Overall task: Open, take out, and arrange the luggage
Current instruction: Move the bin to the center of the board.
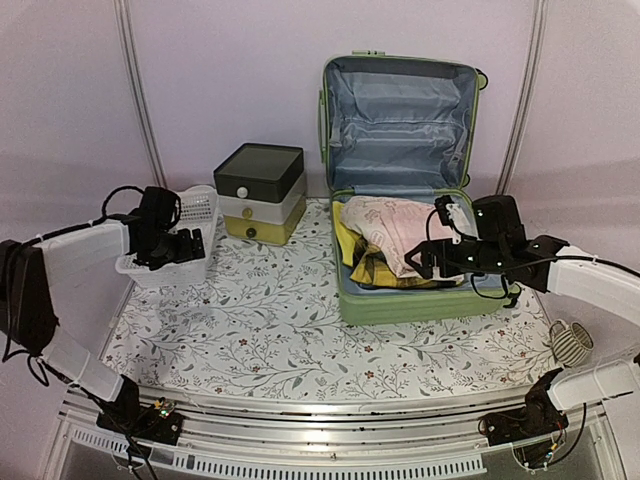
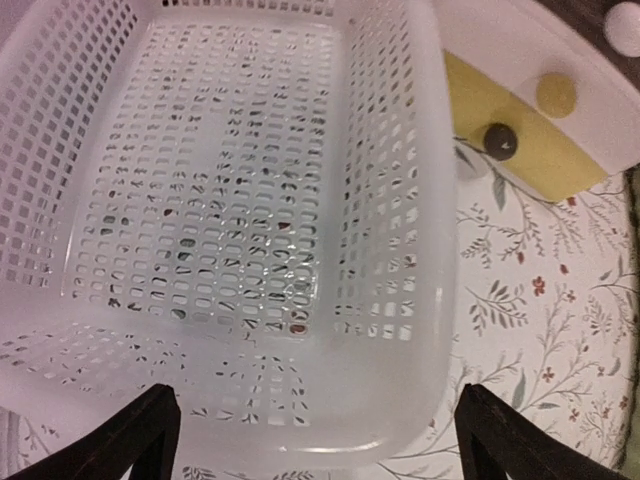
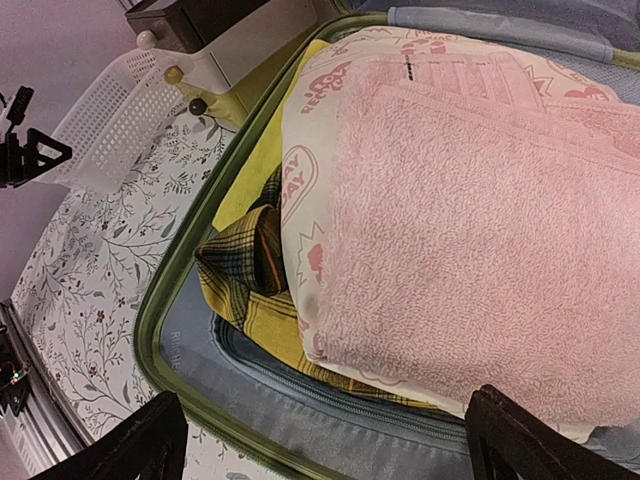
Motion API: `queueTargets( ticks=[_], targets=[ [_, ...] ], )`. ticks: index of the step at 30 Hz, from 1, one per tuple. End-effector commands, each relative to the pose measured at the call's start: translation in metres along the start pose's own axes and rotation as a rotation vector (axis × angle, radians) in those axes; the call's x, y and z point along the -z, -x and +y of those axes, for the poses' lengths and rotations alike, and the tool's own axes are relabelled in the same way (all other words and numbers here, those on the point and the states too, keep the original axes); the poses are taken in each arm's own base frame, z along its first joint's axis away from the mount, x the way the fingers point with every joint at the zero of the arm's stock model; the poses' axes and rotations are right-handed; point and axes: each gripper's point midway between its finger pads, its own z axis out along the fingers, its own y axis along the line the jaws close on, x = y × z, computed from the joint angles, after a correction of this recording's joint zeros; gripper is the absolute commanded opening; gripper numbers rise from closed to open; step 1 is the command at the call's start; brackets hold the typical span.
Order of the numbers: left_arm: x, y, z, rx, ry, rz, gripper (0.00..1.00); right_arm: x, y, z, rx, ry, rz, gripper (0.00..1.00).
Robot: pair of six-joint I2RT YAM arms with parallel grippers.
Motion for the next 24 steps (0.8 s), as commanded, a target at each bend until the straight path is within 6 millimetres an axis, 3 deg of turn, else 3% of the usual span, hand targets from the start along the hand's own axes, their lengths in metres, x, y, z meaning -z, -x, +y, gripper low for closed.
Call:
queueTargets(
  ticks=[1, 6, 12, 18, 21, 24],
  targets=[
    [-0.013, 0.035, 0.005, -0.004, -0.007, -0.043, 0.98, 0.009, 0.004, 0.003, 0.026, 0.024, -0.03, 0.99],
    [-0.037, 0.055, 0.007, -0.004, -0.028, -0.024, 0.98, 0.009, 0.007, 0.003, 0.031, 0.016, -0.032, 0.99],
    [-0.077, 0.041, 0.022, 0.055, -0.002, 0.091, 0.97, 0.007, 0.006, 0.005, 0.02, 0.028, -0.028, 0.99],
    [-0.102, 0.02, 0.036, 0.136, -0.028, 0.174, 0.74, 0.007, 0.001, 0.005, 0.011, 0.035, -0.017, 0.99],
    [-0.104, 0.008, 0.037, 0.171, -0.036, 0.206, 0.61, 0.008, 0.001, 0.005, 0.015, 0.033, -0.018, 0.99],
    [-0.1, -0.001, 0.037, 0.23, -0.032, 0.227, 0.55, 0.008, 0.001, 0.005, 0.013, 0.038, -0.017, 0.99]
  ],
)
